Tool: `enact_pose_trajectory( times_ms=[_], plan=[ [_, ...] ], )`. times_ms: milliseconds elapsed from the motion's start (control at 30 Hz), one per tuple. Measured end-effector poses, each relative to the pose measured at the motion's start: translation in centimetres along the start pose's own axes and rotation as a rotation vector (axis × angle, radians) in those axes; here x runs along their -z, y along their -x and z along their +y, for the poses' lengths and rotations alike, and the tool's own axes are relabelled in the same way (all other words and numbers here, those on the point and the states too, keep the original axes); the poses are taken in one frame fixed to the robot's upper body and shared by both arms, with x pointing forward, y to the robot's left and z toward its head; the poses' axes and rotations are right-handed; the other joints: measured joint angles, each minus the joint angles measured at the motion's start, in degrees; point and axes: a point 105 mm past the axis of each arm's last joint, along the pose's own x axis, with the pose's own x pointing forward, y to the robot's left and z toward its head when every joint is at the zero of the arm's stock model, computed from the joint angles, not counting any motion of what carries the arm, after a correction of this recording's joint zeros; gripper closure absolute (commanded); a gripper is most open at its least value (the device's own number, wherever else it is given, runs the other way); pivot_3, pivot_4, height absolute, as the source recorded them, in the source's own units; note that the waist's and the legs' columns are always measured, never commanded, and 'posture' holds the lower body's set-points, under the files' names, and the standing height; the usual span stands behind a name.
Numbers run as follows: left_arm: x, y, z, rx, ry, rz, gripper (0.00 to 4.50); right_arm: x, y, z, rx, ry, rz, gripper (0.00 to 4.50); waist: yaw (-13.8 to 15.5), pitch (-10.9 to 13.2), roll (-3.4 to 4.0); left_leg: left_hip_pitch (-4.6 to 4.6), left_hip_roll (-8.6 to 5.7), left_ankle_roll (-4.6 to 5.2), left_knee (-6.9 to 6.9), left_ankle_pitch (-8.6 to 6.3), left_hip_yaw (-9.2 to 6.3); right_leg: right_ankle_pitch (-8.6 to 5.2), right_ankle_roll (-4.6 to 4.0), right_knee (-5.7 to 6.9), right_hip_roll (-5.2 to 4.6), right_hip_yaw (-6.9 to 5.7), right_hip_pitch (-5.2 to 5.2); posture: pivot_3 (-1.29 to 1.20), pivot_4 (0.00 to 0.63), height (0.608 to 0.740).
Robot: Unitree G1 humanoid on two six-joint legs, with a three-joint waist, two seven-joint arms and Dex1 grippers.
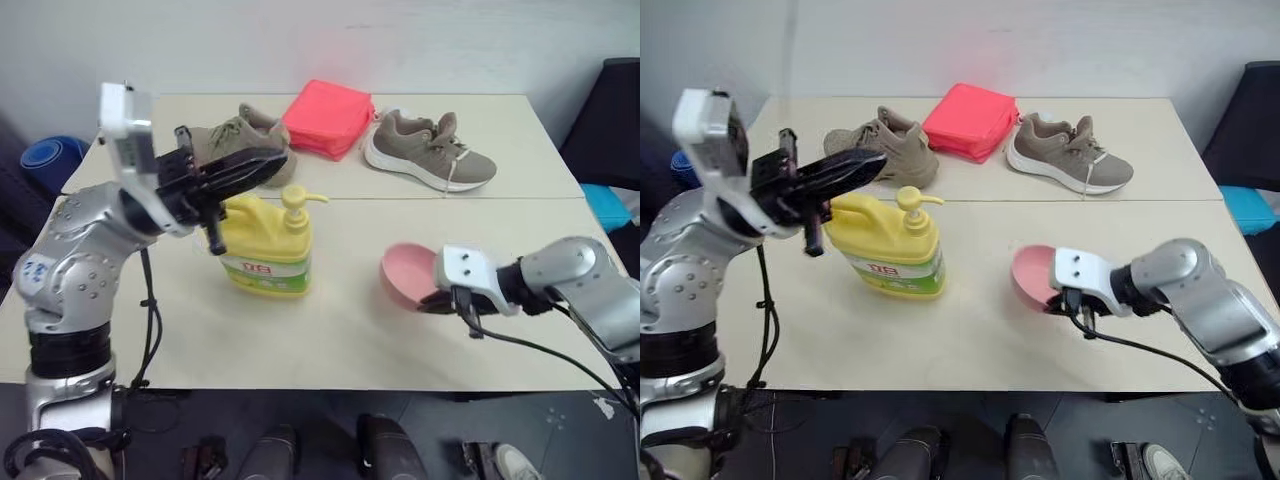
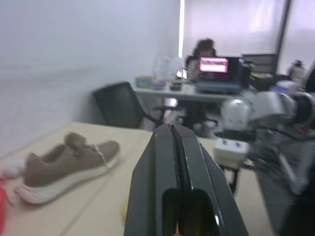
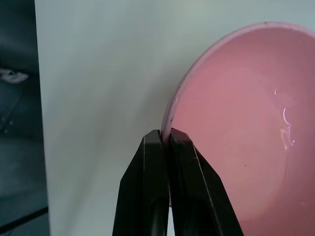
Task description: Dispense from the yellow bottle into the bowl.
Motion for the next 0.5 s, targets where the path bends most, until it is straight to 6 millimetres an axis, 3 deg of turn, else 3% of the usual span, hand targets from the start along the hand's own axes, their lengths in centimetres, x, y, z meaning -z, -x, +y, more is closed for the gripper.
enact_pose_trajectory(
  times_ms=[33, 133, 367, 400, 500],
  plan=[
    [0.3, 0.6, -0.4, 0.022, 0.018, 0.027, 4.48, 0.8, -0.2, 0.1, 0.007, -0.014, 0.014, 4.50, 0.0, 0.0, 0.00, 0.01, 0.00, 0.00, 0.10, 0.00, 0.02, 0.00, 0.00, 0.12, 0.01, 0.05, 0.00, 0.00, 0.150, 0.740],
    [3.1, 2.3, -1.8, 0.083, 0.033, 0.198, 3.92, 1.5, -0.4, -0.4, 0.060, 0.003, 0.000, 4.50, 0.0, 0.0, 0.01, 0.15, 0.00, -0.01, 0.26, 0.00, 0.14, 0.02, -0.03, 0.28, 0.01, 0.18, 0.08, 0.00, 0.150, 0.740],
    [7.8, 3.7, -4.2, 0.133, 0.040, 0.349, 1.81, 2.2, -1.5, -1.0, 0.178, 0.002, -0.112, 4.50, 0.9, 0.0, -0.01, 0.00, -0.01, 0.00, 0.37, -0.03, -0.07, 0.03, -0.05, 0.13, 0.00, 0.38, 0.14, 0.00, 0.150, 0.740],
    [8.1, 3.6, -4.3, 0.130, 0.046, 0.347, 1.50, 2.4, -1.6, -1.0, 0.190, -0.006, -0.123, 4.01, 0.9, 0.0, -0.01, 0.00, -0.01, 0.00, 0.38, -0.03, -0.06, 0.03, -0.04, 0.16, 0.00, 0.37, 0.14, 0.00, 0.150, 0.740],
    [8.5, 3.2, -4.7, 0.105, 0.052, 0.328, 0.63, 3.4, -1.9, -0.7, 0.216, -0.034, -0.160, 3.18, 1.3, 0.0, 0.00, -0.01, -0.02, 0.01, 0.39, -0.03, -0.02, 0.03, -0.04, 0.22, 0.00, 0.38, 0.11, 0.00, 0.150, 0.740]
  ],
)
